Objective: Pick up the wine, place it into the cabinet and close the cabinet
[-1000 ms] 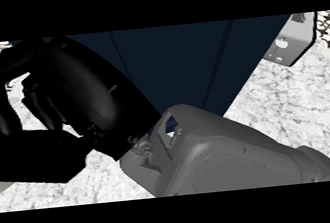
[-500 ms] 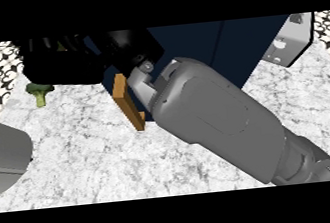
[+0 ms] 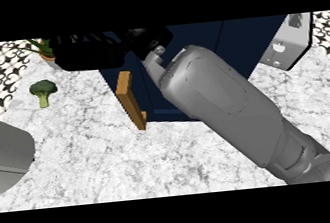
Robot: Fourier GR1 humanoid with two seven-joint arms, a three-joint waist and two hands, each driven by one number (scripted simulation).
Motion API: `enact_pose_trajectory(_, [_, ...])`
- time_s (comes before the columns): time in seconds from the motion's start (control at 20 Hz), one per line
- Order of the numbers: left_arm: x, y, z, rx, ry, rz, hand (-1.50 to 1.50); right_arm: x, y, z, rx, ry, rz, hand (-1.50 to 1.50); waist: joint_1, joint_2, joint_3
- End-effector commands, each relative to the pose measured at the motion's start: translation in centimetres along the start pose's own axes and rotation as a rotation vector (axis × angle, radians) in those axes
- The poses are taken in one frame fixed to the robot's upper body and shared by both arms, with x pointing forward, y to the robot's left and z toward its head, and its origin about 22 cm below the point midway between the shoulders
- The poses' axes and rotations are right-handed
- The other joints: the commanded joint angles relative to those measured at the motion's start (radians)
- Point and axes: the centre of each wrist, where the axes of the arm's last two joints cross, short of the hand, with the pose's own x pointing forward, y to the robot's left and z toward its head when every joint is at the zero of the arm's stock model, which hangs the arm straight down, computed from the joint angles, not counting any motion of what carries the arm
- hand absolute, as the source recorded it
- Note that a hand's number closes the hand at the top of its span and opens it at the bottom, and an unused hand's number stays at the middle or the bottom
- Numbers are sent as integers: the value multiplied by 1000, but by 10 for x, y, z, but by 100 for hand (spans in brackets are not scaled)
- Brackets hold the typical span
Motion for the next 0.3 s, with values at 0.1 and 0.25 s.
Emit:
enact_pose_trajectory(0.1, [-4,-4,-1,-22,-10,14,-150,-39,-56,-3,-154,105,93,150,5,49,4])
enact_pose_trajectory(0.25, [-7,-6,-2,-4,-3,12,-150,-39,-52,0,-147,100,79,150,-7,44,5])
